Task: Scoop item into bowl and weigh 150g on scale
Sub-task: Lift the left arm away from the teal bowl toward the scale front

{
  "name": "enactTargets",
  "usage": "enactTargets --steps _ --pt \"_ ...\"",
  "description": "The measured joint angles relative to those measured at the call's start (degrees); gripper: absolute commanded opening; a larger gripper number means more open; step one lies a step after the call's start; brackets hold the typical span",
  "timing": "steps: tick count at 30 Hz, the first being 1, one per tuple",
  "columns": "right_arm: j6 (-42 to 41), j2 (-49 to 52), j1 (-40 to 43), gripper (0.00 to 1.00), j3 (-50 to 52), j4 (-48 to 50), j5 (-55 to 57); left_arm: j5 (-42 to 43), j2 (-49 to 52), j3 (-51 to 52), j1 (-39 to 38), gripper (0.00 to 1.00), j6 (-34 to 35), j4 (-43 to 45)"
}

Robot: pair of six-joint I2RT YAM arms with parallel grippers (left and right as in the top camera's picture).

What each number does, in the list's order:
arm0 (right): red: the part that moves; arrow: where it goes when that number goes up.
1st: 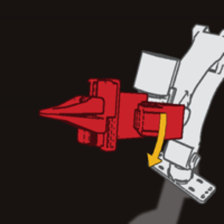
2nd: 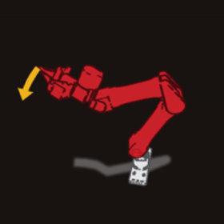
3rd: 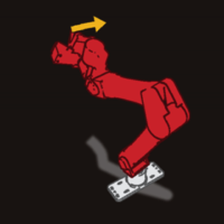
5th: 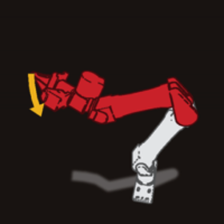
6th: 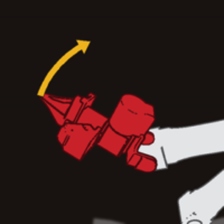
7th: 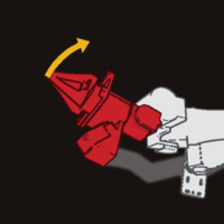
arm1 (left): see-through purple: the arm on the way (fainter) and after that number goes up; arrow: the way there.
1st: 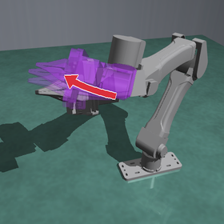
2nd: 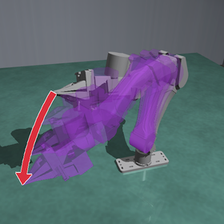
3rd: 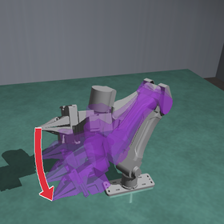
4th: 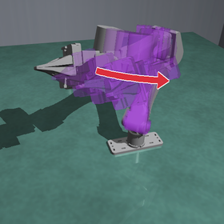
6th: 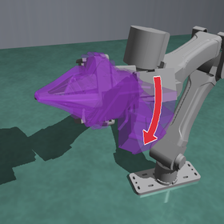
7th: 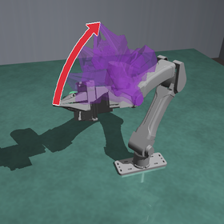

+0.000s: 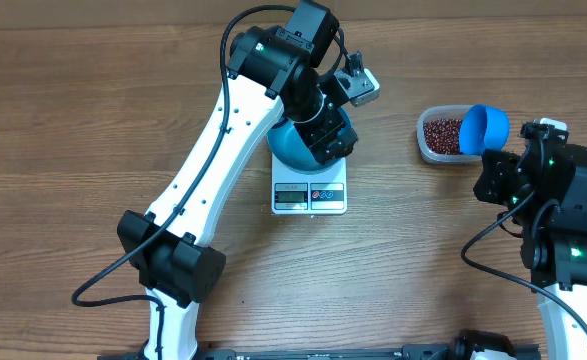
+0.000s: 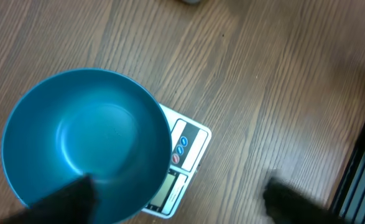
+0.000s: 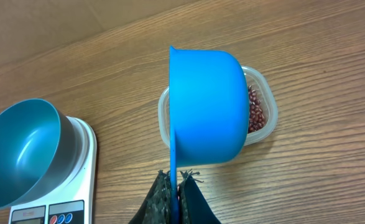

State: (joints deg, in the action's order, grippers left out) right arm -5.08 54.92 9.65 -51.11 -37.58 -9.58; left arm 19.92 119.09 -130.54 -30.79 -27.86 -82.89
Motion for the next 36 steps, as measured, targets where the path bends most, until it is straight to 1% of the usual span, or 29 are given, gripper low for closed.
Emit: enactTargets --steps 1,3,4,10,17,20,24,27,31,36 --pt "0.00 0.00 0.00 0.04 0.00 -0.02 -0.02 -0.02 0.00 0.00 0.00 0.17 0.04 -0.02" --pt "-0.02 0.00 0.00 0.04 0.00 0.00 0.00 0.00 0.00 0.00 0.00 0.10 0.52 -0.02" --pt "-0.02 0.00 0.00 0.04 0.00 0.00 0.00 0.00 0.00 0.00 0.00 0.04 0.90 -0.04" --pt "-0.28 0.00 0.00 0.04 0.00 -0.57 0.00 -0.04 0.00 0.00 0.00 0.04 3.61 -2.08" --pt "-0.63 0.00 0.00 0.04 0.00 -0.59 0.11 -0.48 0.00 0.00 -0.44 0.04 4.02 -5.73" --pt "-0.66 0.00 0.00 0.04 0.00 -0.61 0.63 -2.64 0.00 0.00 -1.99 0.04 4.07 -6.56" --pt "-0.70 0.00 0.00 0.04 0.00 -0.61 1.01 -9.42 0.00 0.00 -6.43 0.04 5.03 -6.47" --pt "-0.68 0.00 0.00 0.04 0.00 -0.94 1.05 -12.90 0.00 0.00 -9.81 0.04 5.40 -6.10" --pt "-0.63 0.00 0.00 0.04 0.00 -1.62 1.05 -15.15 0.00 0.00 -12.70 0.04 6.14 -6.84" --pt "-0.68 0.00 0.00 0.04 0.00 -2.29 1.03 -16.55 0.00 0.00 -13.05 0.04 7.82 -8.92"
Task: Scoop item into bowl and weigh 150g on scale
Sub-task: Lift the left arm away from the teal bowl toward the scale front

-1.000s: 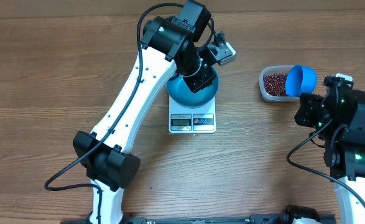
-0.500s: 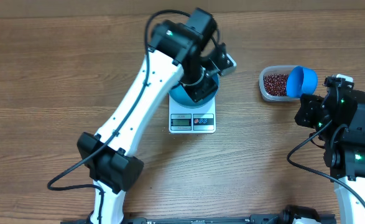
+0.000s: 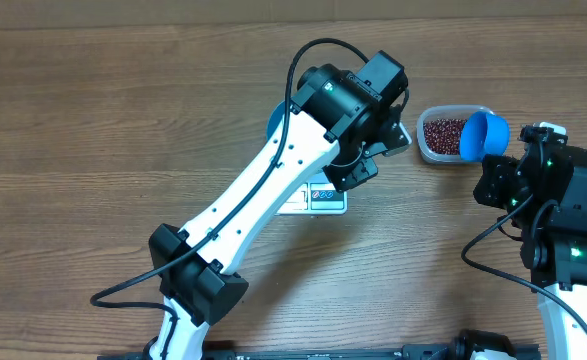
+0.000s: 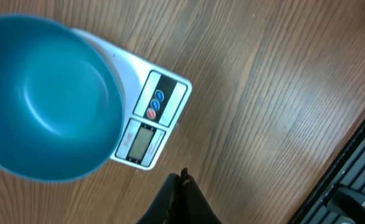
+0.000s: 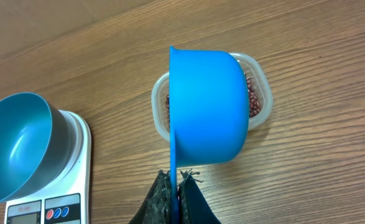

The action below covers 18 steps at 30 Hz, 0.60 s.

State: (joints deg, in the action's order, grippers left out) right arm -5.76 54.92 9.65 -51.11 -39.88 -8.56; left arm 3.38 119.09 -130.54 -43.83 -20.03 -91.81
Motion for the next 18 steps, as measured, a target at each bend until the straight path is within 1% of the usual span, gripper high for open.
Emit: enactTargets --steps 6,10,14,18 --pt "0.00 0.00 0.00 0.04 0.00 -0.70 0.00 -0.66 -0.57 0.00 -0.02 0.05 1.31 -1.25" --pt "-0.02 0.00 0.00 0.04 0.00 -0.72 0.02 -0.98 -4.44 1.31 0.00 0.05 2.16 -1.03" --pt "-0.02 0.00 0.00 0.04 0.00 -0.76 0.02 -1.49 -13.07 9.05 -0.02 0.04 2.56 1.95" --pt "-0.02 0.00 0.00 0.04 -0.04 -0.81 0.02 -2.03 -23.04 23.54 -0.02 0.04 3.23 10.69"
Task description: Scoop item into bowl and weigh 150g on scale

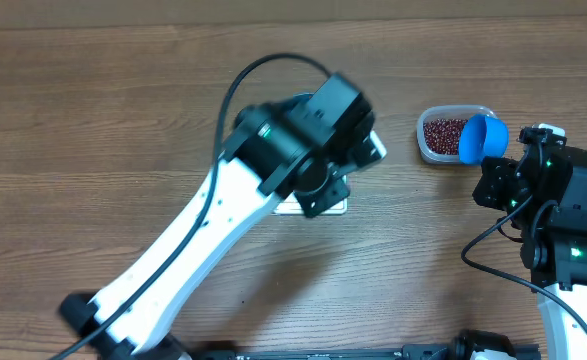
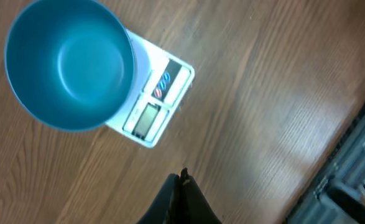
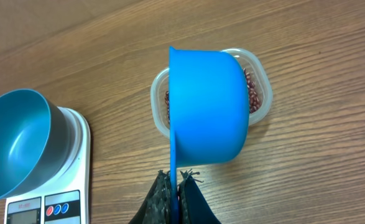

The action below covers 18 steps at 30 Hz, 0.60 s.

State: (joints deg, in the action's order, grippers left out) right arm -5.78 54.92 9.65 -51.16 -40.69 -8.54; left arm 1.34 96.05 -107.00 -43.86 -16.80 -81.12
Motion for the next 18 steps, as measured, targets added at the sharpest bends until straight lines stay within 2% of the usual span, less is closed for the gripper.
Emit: enactTargets --steps 5,9,13,18 --pt "-0.02 0.00 0.00 0.04 -0.09 -0.04 -0.02 -0.11 -6.84 16.96 0.00 0.04 0.79 11.28" --pt "-0.02 0.00 0.00 0.04 -0.11 -0.04 -0.02 -0.11 -8.41 28.02 0.00 0.05 1.68 20.85" --pt "-0.02 0.00 0.00 0.04 -0.13 -0.02 0.00 -0.11 -8.39 36.35 0.00 0.04 1.88 29.11" --pt "0.00 0.00 0.00 0.04 -0.13 -0.04 0.02 -0.11 -8.39 40.61 0.00 0.04 1.88 35.21"
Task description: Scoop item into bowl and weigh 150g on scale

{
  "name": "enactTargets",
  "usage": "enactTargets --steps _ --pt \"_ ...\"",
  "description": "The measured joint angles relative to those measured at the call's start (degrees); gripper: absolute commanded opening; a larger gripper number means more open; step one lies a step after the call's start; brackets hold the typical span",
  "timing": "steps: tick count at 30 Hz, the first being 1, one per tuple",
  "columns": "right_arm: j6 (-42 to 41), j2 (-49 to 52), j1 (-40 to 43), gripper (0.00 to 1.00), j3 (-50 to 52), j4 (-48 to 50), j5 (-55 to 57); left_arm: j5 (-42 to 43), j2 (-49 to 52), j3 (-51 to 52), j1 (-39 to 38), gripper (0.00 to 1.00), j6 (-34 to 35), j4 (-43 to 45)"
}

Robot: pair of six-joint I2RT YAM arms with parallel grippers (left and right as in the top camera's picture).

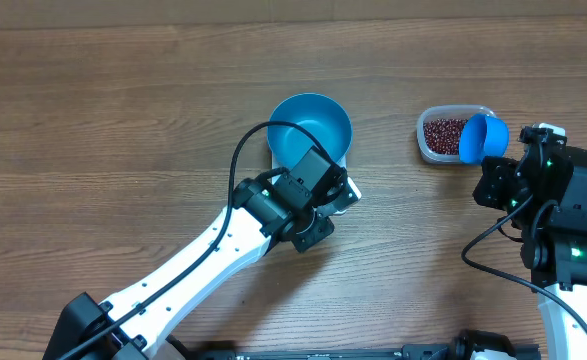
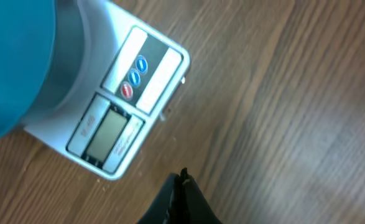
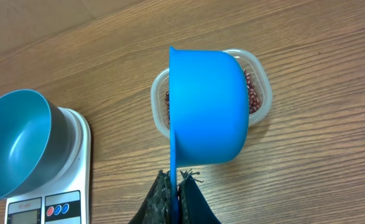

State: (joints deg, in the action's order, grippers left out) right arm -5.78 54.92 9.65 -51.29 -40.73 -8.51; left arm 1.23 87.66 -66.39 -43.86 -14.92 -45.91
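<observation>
A teal bowl [image 1: 311, 125] stands empty on the white scale [image 2: 117, 118], whose display and buttons face the near side. My left gripper [image 2: 182, 177] is shut on nothing, low over the wood just in front of the scale's display. In the overhead view its arm covers the scale's front. My right gripper [image 3: 176, 177] is shut on the handle of a blue scoop [image 3: 207, 106]. The scoop is held on its side above a clear tub of red beans [image 1: 445, 133]; its inside is hidden.
The bean tub [image 3: 257, 93] sits on the wooden table to the right of the scale and bowl [image 3: 14, 140]. A black rail [image 1: 373, 352] runs along the table's near edge. The left arm's cable [image 1: 248, 150] loops beside the bowl.
My left gripper, still shut, has come down from high above the scale to just in front of its display. The arm no longer covers the bowl in the overhead view. The right gripper has not moved.
My left gripper was first open at the bowl on the scale. Then it was shut and off the bowl, beside the scale, then higher up, and now low at the display. The right gripper held the scoop over the bean tub throughout, shifting only slightly.
</observation>
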Motion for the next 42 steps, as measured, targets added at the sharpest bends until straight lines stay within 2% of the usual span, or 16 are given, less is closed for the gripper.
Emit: enactTargets --steps 11,25,42 --pt "-0.02 0.17 0.00 0.04 0.00 0.00 0.00 -0.09 0.11 0.26 0.00 0.04 -0.04 9.07" --pt "0.00 1.14 0.00 0.04 0.00 0.44 -0.04 -1.14 8.96 0.28 0.00 0.04 -0.07 10.01" --pt "-0.02 1.14 0.00 0.04 0.00 1.62 -0.02 -7.56 9.35 0.46 0.00 0.04 -0.20 17.11"
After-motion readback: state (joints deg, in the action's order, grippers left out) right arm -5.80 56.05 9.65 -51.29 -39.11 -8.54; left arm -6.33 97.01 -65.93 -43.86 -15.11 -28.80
